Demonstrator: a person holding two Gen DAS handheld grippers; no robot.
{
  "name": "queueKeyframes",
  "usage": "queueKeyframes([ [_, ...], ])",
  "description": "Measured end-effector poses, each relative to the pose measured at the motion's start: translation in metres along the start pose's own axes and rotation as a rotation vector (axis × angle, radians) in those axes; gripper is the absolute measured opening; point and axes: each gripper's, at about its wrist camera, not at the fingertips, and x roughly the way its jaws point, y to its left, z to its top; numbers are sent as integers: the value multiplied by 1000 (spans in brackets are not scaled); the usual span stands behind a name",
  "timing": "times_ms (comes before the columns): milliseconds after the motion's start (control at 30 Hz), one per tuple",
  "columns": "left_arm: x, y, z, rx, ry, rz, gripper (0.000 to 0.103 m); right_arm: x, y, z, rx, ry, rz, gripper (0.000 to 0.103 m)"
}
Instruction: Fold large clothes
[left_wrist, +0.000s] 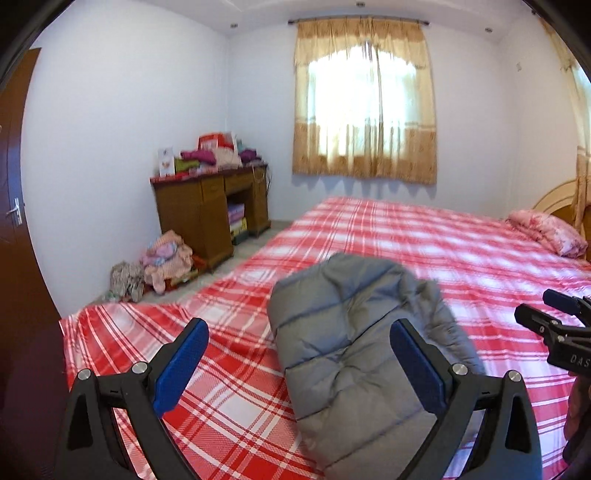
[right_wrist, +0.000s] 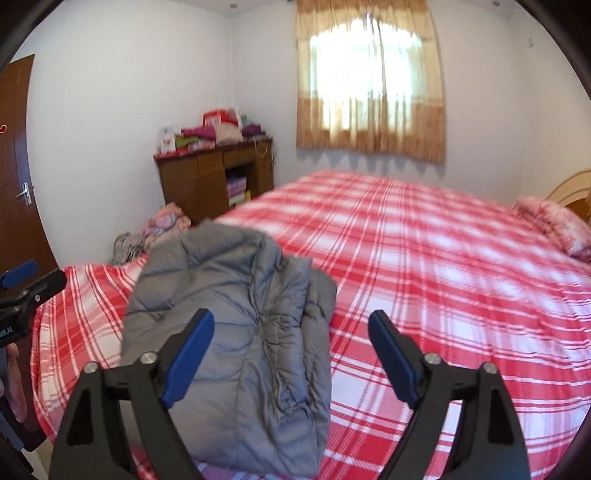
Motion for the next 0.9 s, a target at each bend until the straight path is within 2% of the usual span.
queueKeyframes([
  [167,-15,-5,7,14,-38,-16,100,-14,8,7,-23,-36,15,89],
  [900,-9,2,-3,-8,-19,-14,100,-22,19,2,-57,-62,23,93],
])
